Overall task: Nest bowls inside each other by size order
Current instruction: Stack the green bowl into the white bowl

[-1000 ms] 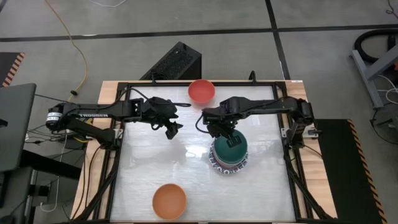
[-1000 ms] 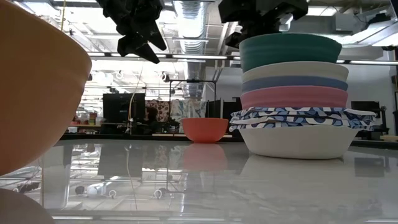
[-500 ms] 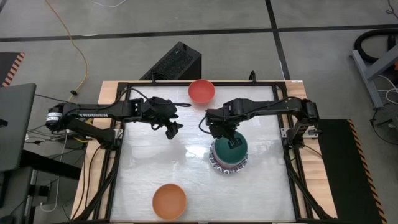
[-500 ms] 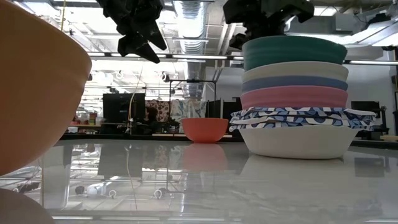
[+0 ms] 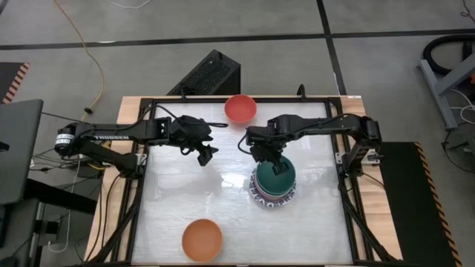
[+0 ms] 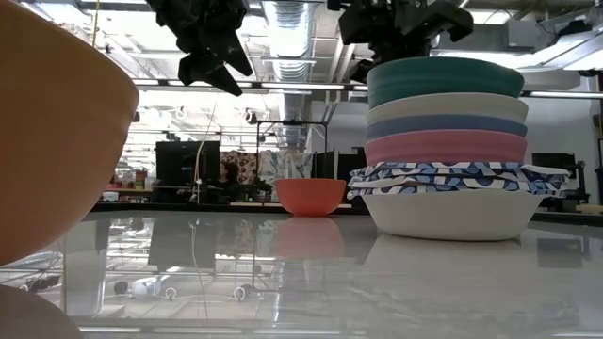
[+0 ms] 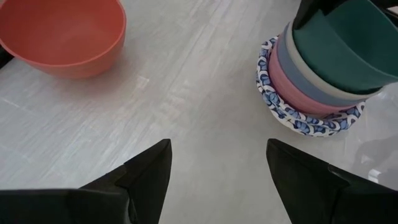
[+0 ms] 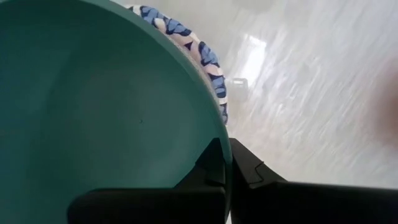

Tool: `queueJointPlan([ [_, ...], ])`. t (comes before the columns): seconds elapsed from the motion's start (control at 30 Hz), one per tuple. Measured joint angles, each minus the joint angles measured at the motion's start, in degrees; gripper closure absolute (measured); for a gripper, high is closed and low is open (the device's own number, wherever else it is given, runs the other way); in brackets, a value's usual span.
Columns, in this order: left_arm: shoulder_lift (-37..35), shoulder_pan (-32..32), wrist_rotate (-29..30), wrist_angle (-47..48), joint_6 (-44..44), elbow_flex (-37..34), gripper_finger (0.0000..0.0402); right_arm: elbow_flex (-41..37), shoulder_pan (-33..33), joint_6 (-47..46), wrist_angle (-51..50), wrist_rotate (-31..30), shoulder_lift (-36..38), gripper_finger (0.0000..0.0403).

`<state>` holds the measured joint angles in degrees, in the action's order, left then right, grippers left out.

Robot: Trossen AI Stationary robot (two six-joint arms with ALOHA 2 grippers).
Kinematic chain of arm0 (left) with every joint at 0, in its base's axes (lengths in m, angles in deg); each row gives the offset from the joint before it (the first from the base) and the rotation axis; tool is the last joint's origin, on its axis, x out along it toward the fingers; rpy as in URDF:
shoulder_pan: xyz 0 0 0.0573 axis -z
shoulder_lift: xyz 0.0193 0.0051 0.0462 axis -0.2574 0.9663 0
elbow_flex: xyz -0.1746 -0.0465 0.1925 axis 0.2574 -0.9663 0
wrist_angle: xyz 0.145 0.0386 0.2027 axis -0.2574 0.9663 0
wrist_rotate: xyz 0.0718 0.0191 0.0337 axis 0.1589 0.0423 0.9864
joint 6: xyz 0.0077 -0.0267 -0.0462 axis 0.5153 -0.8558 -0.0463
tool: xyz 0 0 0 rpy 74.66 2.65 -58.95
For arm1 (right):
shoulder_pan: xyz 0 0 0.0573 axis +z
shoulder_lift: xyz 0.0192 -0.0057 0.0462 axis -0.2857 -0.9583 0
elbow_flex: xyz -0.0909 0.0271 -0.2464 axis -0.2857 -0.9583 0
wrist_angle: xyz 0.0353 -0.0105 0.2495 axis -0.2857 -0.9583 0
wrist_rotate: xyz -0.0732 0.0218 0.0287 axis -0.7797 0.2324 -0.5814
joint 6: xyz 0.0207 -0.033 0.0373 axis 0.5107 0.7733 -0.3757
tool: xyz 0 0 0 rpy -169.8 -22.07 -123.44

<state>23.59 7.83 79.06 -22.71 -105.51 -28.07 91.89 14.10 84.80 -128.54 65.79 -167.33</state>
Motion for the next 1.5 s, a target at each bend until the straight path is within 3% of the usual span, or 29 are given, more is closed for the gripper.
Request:
queueJointPlan([
  [1.07, 0.0, 0.0, 0.0, 0.0, 0.1, 0.0, 0.015, -4.9, -1.0, -0.5, 3.6, 1.6, -0.1, 0.0391],
  [1.5, 0.0, 0.0, 0.7, 0.0, 0.1, 0.0, 0.015, -4.3, -1.1, -0.6, 3.4, 2.5, -0.1, 0.0337],
])
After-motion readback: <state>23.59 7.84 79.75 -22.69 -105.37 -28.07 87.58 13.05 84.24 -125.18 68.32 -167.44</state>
